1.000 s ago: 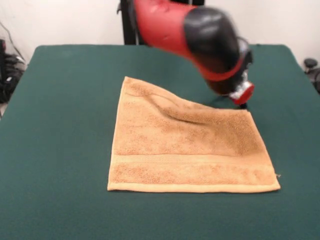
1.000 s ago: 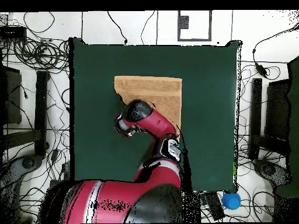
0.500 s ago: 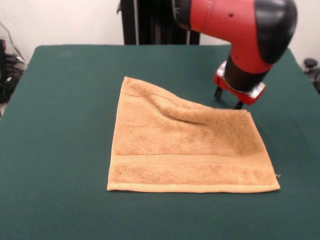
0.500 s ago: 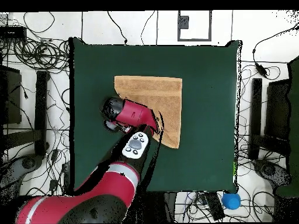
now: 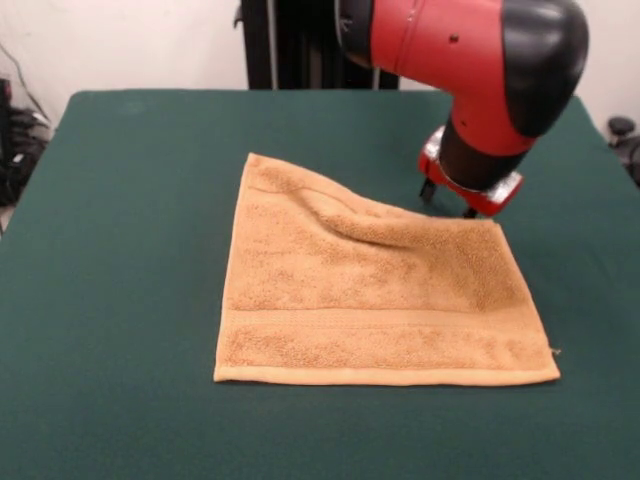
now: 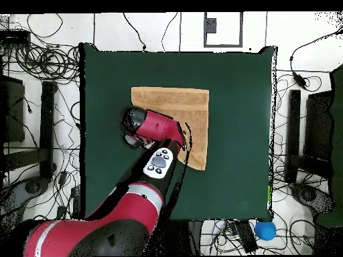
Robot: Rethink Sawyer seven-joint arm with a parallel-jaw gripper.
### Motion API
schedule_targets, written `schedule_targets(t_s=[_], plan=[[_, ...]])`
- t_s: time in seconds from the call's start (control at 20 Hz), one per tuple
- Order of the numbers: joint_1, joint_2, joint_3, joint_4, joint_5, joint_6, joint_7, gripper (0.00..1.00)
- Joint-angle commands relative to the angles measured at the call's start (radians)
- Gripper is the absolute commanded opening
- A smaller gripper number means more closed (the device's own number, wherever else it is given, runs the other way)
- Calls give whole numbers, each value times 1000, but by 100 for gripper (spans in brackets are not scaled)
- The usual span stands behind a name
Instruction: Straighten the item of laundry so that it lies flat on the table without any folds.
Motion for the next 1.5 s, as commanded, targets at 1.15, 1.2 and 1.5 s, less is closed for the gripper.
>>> schedule_targets(t_s=[1.15, 1.2, 1.5], plan=[[-147, 220, -287, -315, -295, -240, 158, 100], [-151, 216, -278, -310, -293, -242, 156, 100], [-184, 187, -214, -285, -268, -260, 141, 0]])
